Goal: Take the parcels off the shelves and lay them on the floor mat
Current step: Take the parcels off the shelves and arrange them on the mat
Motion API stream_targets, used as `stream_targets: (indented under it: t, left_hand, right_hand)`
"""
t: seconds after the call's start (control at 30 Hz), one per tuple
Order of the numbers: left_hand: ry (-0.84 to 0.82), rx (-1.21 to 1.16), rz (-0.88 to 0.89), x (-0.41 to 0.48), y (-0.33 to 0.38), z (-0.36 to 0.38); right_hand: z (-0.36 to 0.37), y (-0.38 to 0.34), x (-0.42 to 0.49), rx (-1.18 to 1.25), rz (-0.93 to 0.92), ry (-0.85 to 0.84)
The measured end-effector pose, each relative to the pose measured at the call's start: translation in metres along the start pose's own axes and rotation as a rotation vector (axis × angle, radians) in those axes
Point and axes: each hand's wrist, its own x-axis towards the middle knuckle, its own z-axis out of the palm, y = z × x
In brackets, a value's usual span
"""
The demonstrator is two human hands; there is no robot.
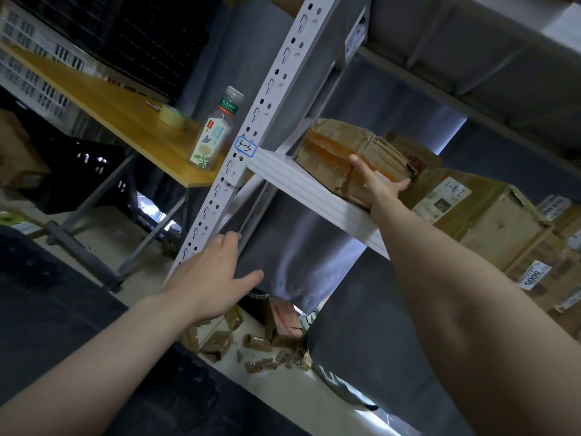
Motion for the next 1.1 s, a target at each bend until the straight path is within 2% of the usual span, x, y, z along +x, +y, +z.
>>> stream_targets:
  t: [0.27, 0.37, 0.47, 0.63, 0.93, 1.03, 1.1]
  left_hand:
    - [0.019, -0.009, -0.047, -0.001, -0.013, -0.01]
    - [0.03, -0.02, -0.06, -0.001, -0.014, -0.016]
    - [0.03, -0.011, -0.066, -0.003, -0.015, -0.02]
    - [0.044, 0.012, -0.072, -0.005, -0.019, -0.03]
    - [0.107, 0.019, -0.076, -0.005, -0.03, -0.037]
    - [0.14, -0.066, -0.095, -0.004, -0.038, -0.038]
    - [0.168, -0.253, -0.159, -0.004, -0.043, -0.042]
  right_hand:
    - [0.0, -0.005, -0.009, 0.172, -0.056, 0.044]
    - [0.008, -0.013, -0.013, 0.027, -0.279, 0.101]
    - [0.018, -0.025, -0.011, -0.11, -0.457, 0.075]
    - [0.02, -0.038, -0.015, -0.314, -0.583, 0.169]
    - [0.033, -0.047, -0.042, -0.447, -0.596, 0.444]
    - [0.05, -0.045, -0.07, -0.465, -0.693, 0.514]
    - [0.057, -0.042, -0.092, -0.47, -0.818, 0.521]
